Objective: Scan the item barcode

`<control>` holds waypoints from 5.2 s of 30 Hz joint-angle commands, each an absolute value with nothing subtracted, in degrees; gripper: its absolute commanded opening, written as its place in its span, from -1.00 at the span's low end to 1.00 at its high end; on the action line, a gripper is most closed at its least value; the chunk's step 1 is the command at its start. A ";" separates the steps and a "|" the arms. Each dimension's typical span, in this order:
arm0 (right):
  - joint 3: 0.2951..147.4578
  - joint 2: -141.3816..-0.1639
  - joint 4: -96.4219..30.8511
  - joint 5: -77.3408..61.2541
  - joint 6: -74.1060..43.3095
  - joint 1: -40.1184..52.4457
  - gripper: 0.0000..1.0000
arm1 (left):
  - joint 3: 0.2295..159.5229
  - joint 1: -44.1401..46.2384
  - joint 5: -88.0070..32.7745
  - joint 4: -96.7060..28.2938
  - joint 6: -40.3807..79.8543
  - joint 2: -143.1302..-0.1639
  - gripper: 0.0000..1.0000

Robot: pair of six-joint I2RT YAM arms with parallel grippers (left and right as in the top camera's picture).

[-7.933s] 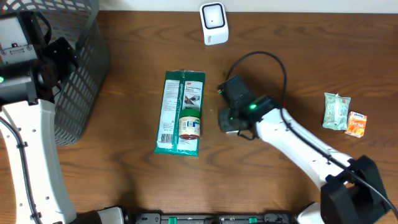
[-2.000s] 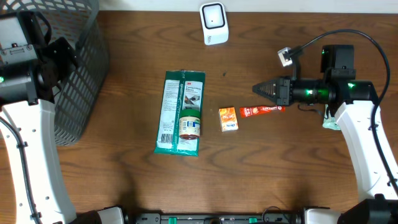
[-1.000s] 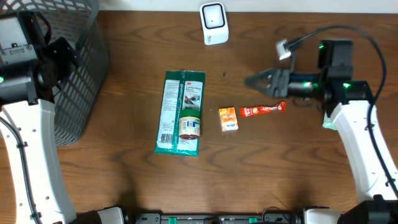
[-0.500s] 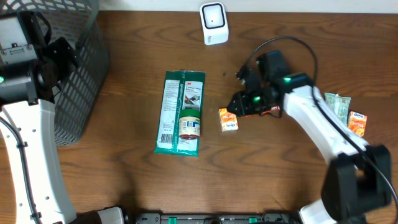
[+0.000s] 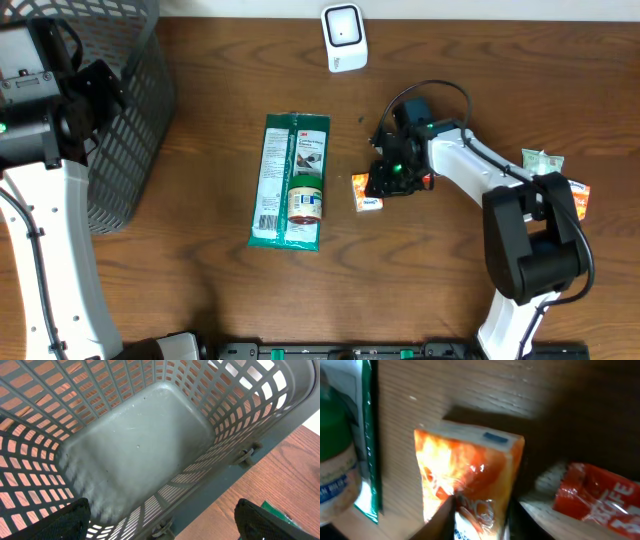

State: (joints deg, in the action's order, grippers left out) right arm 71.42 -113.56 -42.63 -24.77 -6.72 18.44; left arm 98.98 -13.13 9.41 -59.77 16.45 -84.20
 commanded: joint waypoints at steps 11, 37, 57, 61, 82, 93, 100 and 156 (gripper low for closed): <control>71.75 -106.56 -47.44 -55.33 5.21 6.85 -0.98 | 99.33 -13.43 10.13 -59.79 15.90 -84.23 0.85; 71.22 -106.50 -39.59 1.98 -4.93 24.84 -0.16 | 99.33 -13.43 10.13 -59.81 15.90 -84.23 0.85; 71.72 -106.50 -35.35 12.23 -5.23 31.44 0.14 | 99.33 -13.43 10.13 -59.81 15.90 -84.23 0.85; 71.35 -106.50 -35.59 14.90 -5.32 33.58 0.10 | 99.33 -13.43 10.13 -59.81 15.90 -84.23 0.85; 62.04 -106.52 -27.07 23.90 -6.20 37.28 -0.11 | 99.33 -13.43 10.13 -59.79 15.90 -84.23 0.85; 57.58 -106.52 -22.72 19.99 -6.44 37.28 -0.41 | 99.33 -13.43 10.13 -59.79 15.90 -84.23 0.85; 54.41 -106.52 -18.04 18.96 -6.39 37.52 -0.43 | 99.33 -13.43 10.13 -59.81 15.88 -84.23 0.85; 59.66 -99.85 -24.49 13.56 -9.45 41.58 -0.98 | 99.33 -13.43 10.13 -59.79 15.90 -84.23 0.85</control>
